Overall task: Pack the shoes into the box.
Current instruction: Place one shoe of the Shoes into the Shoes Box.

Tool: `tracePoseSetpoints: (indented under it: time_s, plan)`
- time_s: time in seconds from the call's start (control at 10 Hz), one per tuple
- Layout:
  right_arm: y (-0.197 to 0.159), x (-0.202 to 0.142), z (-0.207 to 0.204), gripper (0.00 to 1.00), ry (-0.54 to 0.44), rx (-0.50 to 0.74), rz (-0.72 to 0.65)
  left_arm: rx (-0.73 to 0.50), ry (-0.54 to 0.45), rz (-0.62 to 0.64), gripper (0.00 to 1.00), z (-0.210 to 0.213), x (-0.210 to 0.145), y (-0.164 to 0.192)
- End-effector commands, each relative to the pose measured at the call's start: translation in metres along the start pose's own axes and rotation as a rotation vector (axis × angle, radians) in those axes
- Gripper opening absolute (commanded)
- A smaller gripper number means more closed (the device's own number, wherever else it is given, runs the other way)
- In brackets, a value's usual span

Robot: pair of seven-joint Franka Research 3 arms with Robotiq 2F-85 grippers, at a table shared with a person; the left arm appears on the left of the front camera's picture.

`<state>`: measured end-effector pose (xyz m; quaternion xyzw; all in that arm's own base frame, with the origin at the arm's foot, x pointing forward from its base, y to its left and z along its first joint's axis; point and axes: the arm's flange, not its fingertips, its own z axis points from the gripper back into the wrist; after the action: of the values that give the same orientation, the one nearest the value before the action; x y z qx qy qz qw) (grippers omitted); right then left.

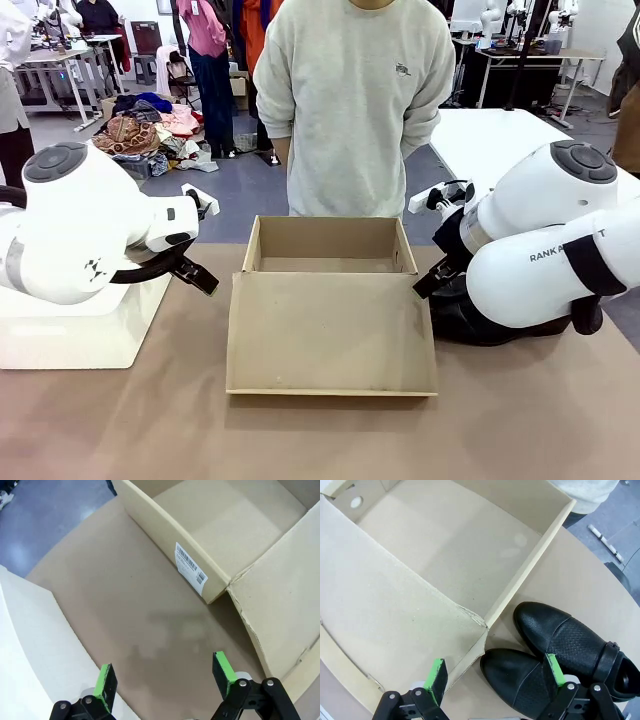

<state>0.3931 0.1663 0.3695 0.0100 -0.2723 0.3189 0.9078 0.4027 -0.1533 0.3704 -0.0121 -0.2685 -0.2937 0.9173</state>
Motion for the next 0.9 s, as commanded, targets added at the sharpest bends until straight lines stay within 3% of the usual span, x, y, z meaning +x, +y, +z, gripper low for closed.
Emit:
tracePoseSetpoints:
  time_s: [0.0, 0.2, 0.8]
  plan:
    - [0.000, 0.002, 0.001, 1.00, -0.006, 0.000, 0.001, 0.000, 0.000, 0.001, 1.00, 0.000, 0.000, 0.001]
    - [-0.004, 0.005, 0.008, 1.00, -0.002, 0.014, -0.004, 0.000, 0.000, 0.000, 1.00, 0.000, 0.000, 0.000]
    - [-0.024, 0.037, 0.100, 1.00, -0.075, 0.057, 0.010, 0.123, -0.051, -0.106, 1.00, 0.100, 0.046, 0.005]
